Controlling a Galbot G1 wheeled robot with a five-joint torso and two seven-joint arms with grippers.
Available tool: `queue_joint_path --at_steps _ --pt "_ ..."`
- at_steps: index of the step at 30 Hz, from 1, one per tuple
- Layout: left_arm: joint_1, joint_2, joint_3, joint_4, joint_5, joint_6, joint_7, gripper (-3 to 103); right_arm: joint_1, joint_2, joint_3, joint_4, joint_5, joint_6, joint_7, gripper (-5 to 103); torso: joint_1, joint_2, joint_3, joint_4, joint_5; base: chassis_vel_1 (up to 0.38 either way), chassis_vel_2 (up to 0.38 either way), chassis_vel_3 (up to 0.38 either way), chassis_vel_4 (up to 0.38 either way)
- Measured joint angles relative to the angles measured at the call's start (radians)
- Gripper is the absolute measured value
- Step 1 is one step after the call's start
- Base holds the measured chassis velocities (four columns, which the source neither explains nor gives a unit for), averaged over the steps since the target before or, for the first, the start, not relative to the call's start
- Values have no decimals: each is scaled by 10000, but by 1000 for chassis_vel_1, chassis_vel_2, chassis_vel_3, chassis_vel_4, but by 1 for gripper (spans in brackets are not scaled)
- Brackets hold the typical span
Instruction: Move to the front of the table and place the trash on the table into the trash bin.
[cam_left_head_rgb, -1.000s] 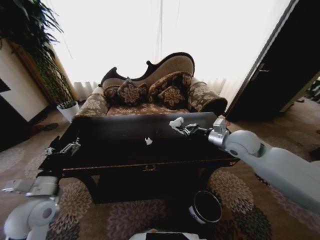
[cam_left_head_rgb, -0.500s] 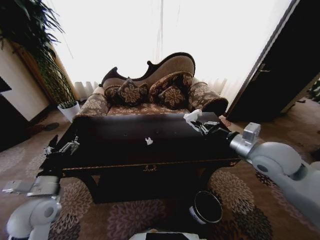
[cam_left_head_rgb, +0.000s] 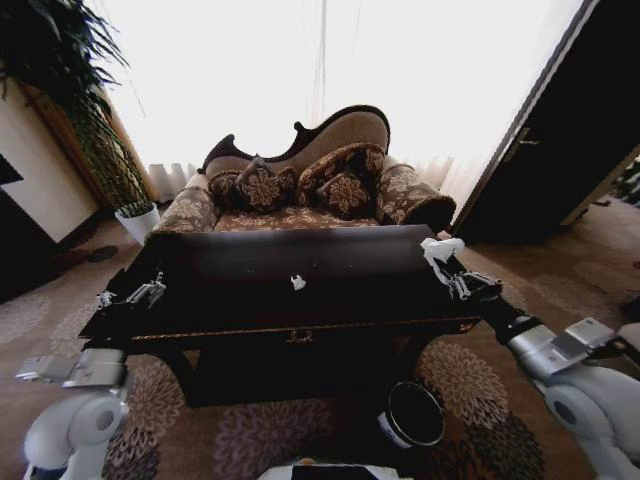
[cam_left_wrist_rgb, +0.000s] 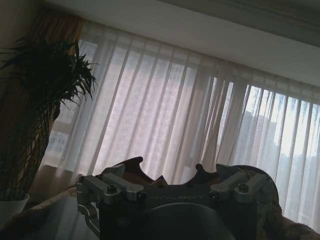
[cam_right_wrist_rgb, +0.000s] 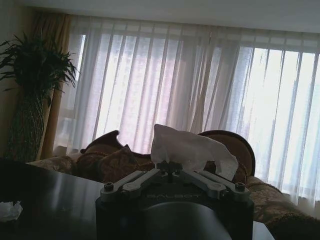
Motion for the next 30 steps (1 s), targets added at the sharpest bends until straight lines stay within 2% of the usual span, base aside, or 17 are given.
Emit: queue_joint_path --at_steps 2,5,6,7,9,10,11,16,23,26,27,30 --pt "-8 -3 18 12 4 1 -1 100 -124 222 2 -84 -41 259 -104 0 0 0 0 -1 1 0 0 0 0" --pt "-48 -16 118 41 -13 4 -72 100 -417 997 -5 -650 -162 1666 -1133 0 -1 0 -1 -3 3 0 0 0 0" --pt "-48 -16 118 41 -13 4 -72 100 -417 997 -5 -650 -162 1666 -1133 0 -1 0 -1 -3 3 0 0 0 0" --pt "-66 -37 158 52 -19 7 -105 100 -497 1268 -51 -930 -67 2340 -1736 0 -1 0 -1 -3 4 0 0 0 0" --pt "-80 -55 182 84 -19 9 -125 100 -610 1503 -189 -1328 221 3212 -2603 0 0 0 0 -1 2 0 0 0 0" --pt "-86 -32 138 129 -42 1 -145 100 -602 1870 -240 -1805 482 3808 -3285 0 1 0 0 -2 3 0 0 0 0" --pt "-86 -32 138 129 -42 1 -145 100 -602 1870 -240 -1805 482 3808 -3285 0 1 0 0 -2 3 0 0 0 0" --pt "-139 147 -57 246 -161 -13 -200 100 -599 2181 -152 -3073 863 4795 -4358 0 1 -1 0 -1 3 0 0 0 0" --pt "-255 182 -2 392 -154 -14 -225 100 -709 2323 -241 -4201 1314 5455 -5071 0 0 0 0 -1 2 0 0 0 0" --pt "-285 151 59 468 -112 -11 -233 100 -631 2410 -400 -5171 1225 5958 -5732 0 0 -1 0 -1 2 0 0 0 0" --pt "-285 151 59 468 -112 -11 -233 100 -631 2410 -400 -5171 1225 5958 -5732 0 0 -1 0 -1 2 0 0 0 0" --pt "-292 223 7 552 -112 -10 -237 100 -518 2546 -614 -6293 812 6499 -6399 0 1 -2 0 -2 3 0 0 0 0"
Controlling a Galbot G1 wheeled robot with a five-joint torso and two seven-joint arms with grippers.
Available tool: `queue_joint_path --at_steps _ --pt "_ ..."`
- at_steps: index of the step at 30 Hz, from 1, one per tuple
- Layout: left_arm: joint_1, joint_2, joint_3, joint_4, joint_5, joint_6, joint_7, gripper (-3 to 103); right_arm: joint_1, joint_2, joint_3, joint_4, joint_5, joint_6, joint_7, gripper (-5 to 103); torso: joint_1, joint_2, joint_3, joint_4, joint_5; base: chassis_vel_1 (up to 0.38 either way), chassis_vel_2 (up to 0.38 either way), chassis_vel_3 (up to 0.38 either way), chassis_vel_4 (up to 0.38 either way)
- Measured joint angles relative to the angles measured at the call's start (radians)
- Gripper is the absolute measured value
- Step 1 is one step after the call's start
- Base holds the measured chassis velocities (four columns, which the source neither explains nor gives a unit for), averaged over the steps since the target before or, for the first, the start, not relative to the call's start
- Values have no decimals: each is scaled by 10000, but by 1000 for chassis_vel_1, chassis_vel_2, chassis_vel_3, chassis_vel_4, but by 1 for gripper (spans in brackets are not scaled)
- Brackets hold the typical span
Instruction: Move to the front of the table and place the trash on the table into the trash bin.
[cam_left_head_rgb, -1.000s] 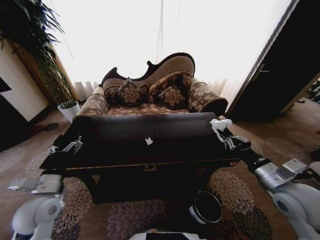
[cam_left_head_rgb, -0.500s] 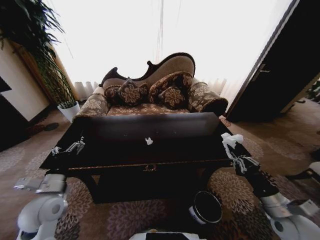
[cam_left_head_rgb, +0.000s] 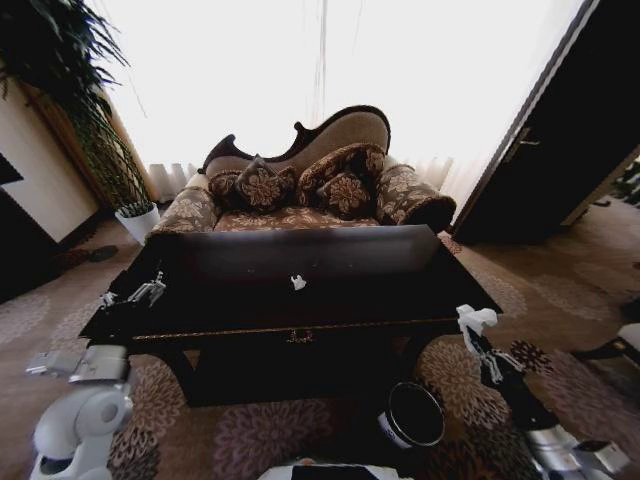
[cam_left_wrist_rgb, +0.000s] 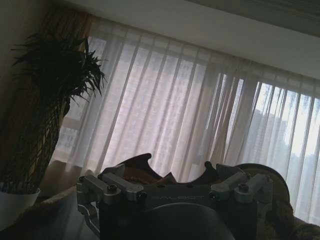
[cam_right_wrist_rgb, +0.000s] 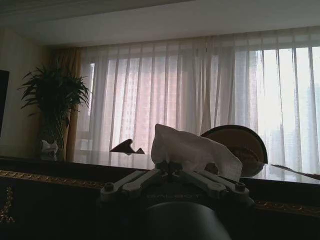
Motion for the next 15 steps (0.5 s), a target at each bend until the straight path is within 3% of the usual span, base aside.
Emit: queue_joint_path --at_steps 9,15 --pt "-4 146 -129 29 -60 0 -24 100 513 123 -482 -2375 -1240 414 -125 0 -1 0 0 0 1 0 0 0 0" --pt "119 171 -278 -123 -61 15 -29 100 1163 -74 -820 -3864 -2282 282 816 0 0 1 0 0 0 0 0 0 0"
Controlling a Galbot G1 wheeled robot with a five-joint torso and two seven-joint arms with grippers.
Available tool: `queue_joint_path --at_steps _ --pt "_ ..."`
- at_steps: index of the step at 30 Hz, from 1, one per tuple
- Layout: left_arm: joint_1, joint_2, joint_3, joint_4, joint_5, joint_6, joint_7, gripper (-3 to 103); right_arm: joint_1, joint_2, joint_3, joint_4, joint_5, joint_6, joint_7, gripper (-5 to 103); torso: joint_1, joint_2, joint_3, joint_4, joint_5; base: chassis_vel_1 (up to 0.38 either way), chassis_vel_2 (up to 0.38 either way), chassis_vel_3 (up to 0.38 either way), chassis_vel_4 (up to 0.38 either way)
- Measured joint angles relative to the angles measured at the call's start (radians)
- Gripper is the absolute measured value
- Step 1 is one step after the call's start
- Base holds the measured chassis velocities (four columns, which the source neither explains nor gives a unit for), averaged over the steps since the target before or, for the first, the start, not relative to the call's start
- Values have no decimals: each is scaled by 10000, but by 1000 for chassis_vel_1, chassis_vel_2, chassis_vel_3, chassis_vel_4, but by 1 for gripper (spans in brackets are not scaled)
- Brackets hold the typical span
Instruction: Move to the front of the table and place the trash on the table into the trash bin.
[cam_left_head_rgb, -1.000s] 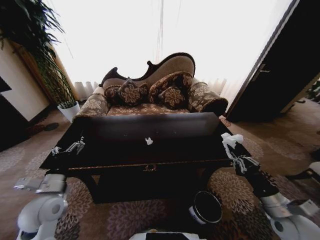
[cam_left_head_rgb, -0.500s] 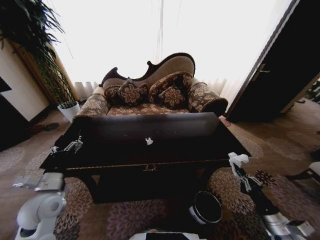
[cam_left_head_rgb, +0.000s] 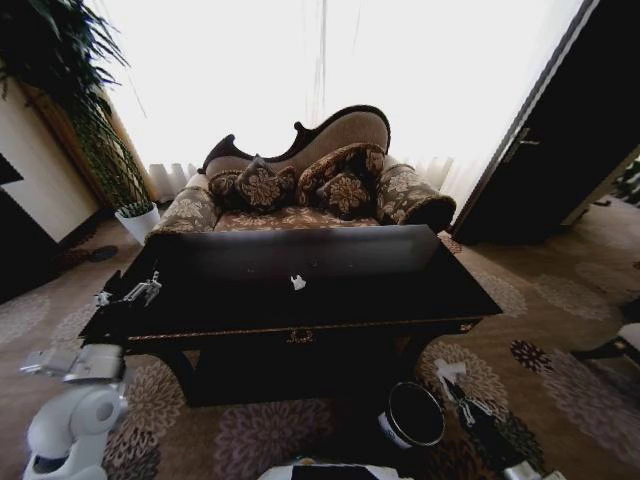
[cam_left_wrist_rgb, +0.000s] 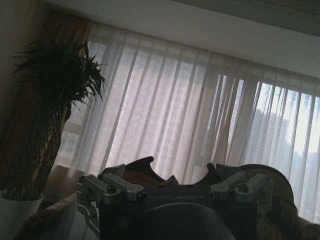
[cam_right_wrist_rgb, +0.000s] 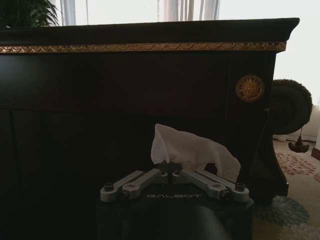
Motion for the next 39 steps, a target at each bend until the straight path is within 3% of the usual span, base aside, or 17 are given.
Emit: queue_joint_path --at_steps 11,24,39 --pt "669 217 -1010 -626 -242 6 -1 100 1847 -740 -1500 -3376 -1626 -676 1659 0 0 0 0 2 -2 0 0 0 0" --pt "1516 375 -2505 -1313 -879 22 -12 100 3255 -1232 -3041 -6004 -1570 -1368 2338 0 0 0 1 -1 2 0 0 0 0" --pt "1963 383 -3260 -1490 -1191 31 -65 100 4467 -674 -4004 -7496 -1380 -2063 3160 0 0 0 1 0 2 0 0 0 0"
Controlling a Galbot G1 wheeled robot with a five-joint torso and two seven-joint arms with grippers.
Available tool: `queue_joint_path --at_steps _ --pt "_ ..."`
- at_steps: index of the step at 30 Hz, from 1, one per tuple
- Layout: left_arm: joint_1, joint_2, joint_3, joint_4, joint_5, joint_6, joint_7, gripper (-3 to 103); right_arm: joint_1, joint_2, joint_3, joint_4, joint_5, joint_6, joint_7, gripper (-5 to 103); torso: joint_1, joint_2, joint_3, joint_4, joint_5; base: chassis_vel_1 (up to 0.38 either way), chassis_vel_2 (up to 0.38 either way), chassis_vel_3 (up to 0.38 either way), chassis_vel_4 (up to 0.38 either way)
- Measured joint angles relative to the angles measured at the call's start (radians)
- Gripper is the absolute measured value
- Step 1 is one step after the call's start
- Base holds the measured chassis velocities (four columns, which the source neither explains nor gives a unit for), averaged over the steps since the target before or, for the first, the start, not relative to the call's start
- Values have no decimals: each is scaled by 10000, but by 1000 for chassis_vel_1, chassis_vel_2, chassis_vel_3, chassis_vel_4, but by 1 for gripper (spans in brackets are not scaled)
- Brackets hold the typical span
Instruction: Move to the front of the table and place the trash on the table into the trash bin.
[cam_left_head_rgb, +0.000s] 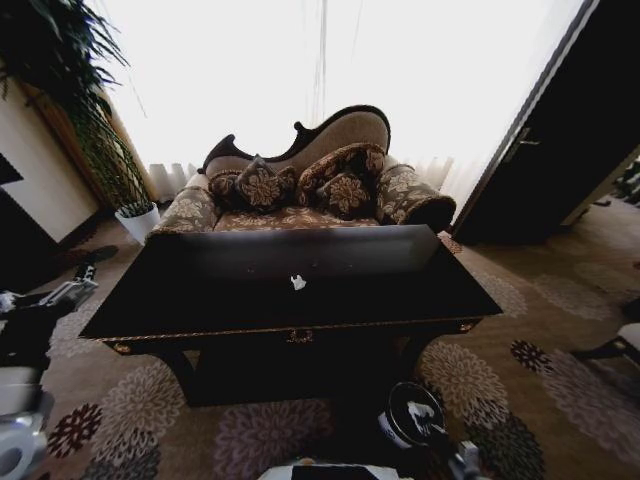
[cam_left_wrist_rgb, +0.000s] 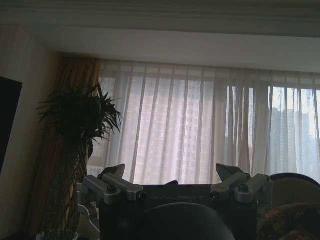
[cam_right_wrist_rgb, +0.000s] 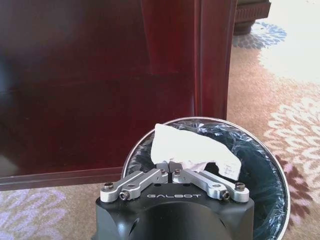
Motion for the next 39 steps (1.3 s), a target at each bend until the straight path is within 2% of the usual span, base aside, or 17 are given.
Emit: queue_joint_path --at_steps 6,10,14,16,20,21,23,25,30,32,35,39 --pt "52 -65 -47 34 25 0 -5 100 447 -132 -174 -484 -6 -149 122 0 1 0 -1 1 -5 0 0 0 0" --pt "58 -146 15 37 106 7 -4 100 651 -186 -216 -749 -95 -179 -79 1 0 0 0 0 -1 0 0 0 0" --pt "50 -197 34 38 146 20 -5 100 749 -173 -270 -824 -85 -286 -110 21 0 0 0 0 -3 0 0 0 0" --pt "48 -209 38 38 153 20 -5 100 753 -163 -285 -827 -81 -299 -98 21 0 0 -1 0 -1 0 0 0 0" --pt "24 -271 106 60 206 21 -5 100 720 -166 -304 -813 -65 -316 -72 42 0 0 0 1 -1 0 0 0 0" --pt "24 -271 106 60 206 21 -5 100 720 -166 -304 -813 -65 -316 -72 42 0 0 0 1 -1 0 0 0 0" --pt "8 -279 144 60 221 21 -4 100 667 -204 -296 -773 -61 -317 -72 54 0 0 0 0 -2 0 0 0 0" --pt "-4 -276 152 61 224 21 -5 100 634 -221 -279 -740 -57 -317 -72 54 0 0 -1 0 -3 0 0 0 0" --pt "-86 -243 232 74 226 21 -5 100 151 -284 -125 -96 229 -320 -106 82 0 0 -1 1 0 0 0 0 0" --pt "-119 -240 255 87 227 20 -5 100 -12 -321 -84 150 256 -319 -134 82 0 0 -1 1 0 0 0 0 0" --pt "-246 -232 367 163 251 12 -4 100 -710 -523 146 1121 140 -278 -402 96 0 0 -1 0 -3 0 0 0 0" --pt "-474 -202 565 249 264 3 -1 100 -1576 -671 587 2488 -35 -83 -785 100 0 2 -1 -1 -5 0 0 0 0"
